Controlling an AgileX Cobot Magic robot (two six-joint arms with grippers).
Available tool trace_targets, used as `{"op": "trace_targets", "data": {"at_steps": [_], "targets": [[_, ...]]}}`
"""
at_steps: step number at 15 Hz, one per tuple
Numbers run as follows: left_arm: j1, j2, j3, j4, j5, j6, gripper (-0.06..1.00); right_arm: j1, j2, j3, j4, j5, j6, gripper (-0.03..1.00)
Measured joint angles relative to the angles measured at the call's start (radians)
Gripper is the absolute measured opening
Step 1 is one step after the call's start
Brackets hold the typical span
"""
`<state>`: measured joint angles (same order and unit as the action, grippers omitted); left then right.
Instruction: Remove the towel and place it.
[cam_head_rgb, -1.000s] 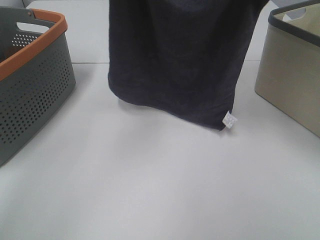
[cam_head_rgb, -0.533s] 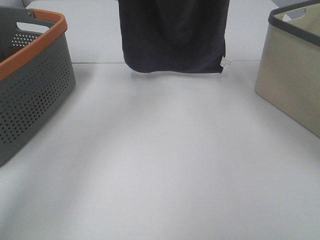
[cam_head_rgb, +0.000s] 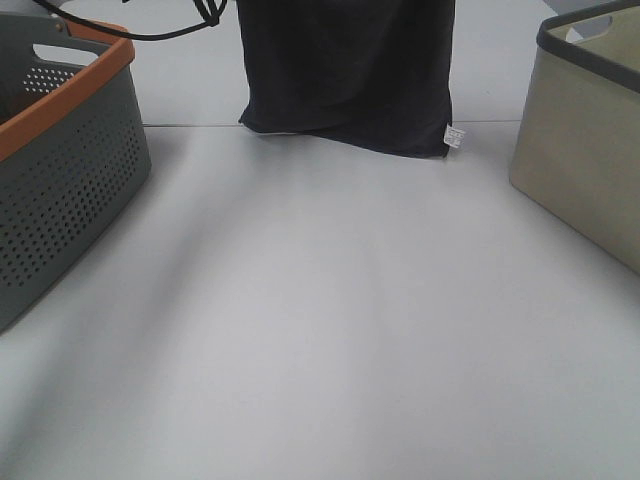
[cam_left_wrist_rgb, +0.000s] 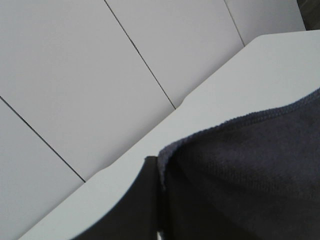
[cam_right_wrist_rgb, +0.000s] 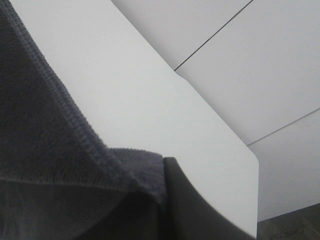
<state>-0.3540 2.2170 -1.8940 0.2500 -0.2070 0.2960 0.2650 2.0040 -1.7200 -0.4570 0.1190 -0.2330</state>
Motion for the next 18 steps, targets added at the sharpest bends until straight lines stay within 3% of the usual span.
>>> {"op": "trace_targets", "data": {"at_steps": [3, 4, 7, 11, 13, 15, 16, 18], "targets": [[0.0, 0.0, 0.0, 0.001, -0.061, 0.013, 0.0, -0.008, 0.001, 0.0, -0.034, -0.057, -0.019, 0.0], [0.0, 0.014, 0.0, 0.002, -0.103, 0.05, 0.0, -0.031, 0.006, 0.0, -0.045, -0.157, -0.034, 0.0], [0.0, 0.039, -0.037, 0.002, -0.157, 0.08, 0.0, -0.053, 0.025, 0.0, -0.048, -0.225, -0.038, 0.0], [0.0, 0.063, -0.077, 0.001, -0.143, 0.084, 0.0, -0.055, 0.049, 0.0, -0.043, -0.259, -0.038, 0.0], [0.0, 0.085, -0.077, 0.001, -0.07, 0.092, 0.0, -0.055, 0.071, 0.0, -0.039, -0.261, -0.038, 0.0], [0.0, 0.09, -0.077, 0.001, 0.013, 0.094, 0.0, -0.055, 0.083, 0.0, -0.02, -0.225, -0.032, 0.0], [-0.007, 0.075, -0.077, 0.001, 0.162, 0.094, 0.0, -0.055, 0.081, 0.0, 0.048, -0.044, 0.014, 0.0], [-0.039, 0.055, -0.077, 0.001, 0.37, 0.094, 0.0, -0.055, 0.079, 0.0, 0.186, 0.194, 0.008, 0.0]]}}
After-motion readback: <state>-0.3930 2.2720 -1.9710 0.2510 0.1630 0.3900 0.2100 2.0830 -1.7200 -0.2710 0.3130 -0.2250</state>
